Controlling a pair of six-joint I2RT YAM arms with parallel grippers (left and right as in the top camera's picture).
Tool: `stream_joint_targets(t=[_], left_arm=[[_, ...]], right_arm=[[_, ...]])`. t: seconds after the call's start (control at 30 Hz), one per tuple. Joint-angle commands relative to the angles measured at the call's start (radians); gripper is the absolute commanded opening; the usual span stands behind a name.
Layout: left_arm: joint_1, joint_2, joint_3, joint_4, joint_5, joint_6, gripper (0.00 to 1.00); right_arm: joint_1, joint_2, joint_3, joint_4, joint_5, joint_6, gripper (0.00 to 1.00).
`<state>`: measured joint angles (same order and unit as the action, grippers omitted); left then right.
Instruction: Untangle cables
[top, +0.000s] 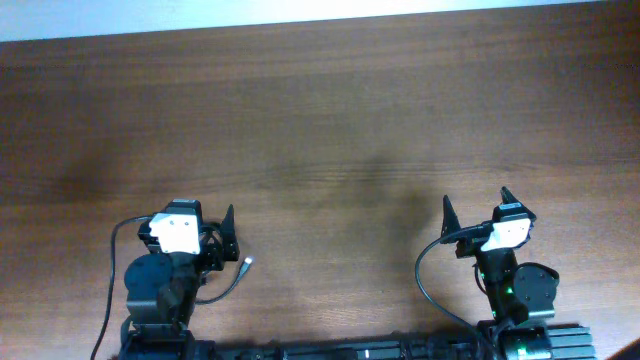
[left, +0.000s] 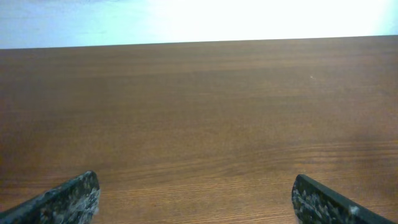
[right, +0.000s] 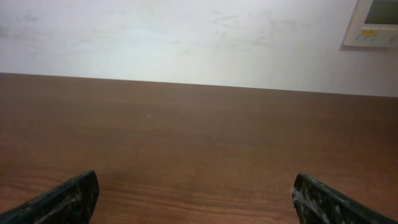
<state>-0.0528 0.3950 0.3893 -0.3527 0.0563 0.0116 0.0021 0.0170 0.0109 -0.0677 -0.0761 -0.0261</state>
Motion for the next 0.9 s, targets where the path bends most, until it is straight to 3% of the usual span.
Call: stream_joint_targets(t=[0.0,0.5,0.87], left_arm=[[0.005,0.005,0.025,-0.001,0.018,0.019,0.99],[0.005,0.014,0.042,-0.001,0.019,0.019,0.99],[0.005,0.127,0.093,-0.002,0.034,0.038,0.99]], right_arm=[[-0.003,0.002,-0.005,-0.005,0.009,0.004,0.99],[-0.003,0.002,-0.005,-0.005,0.009,0.004,0.99],[-0.003,0.002,-0.005,-0.005,0.009,0.004,0.99]])
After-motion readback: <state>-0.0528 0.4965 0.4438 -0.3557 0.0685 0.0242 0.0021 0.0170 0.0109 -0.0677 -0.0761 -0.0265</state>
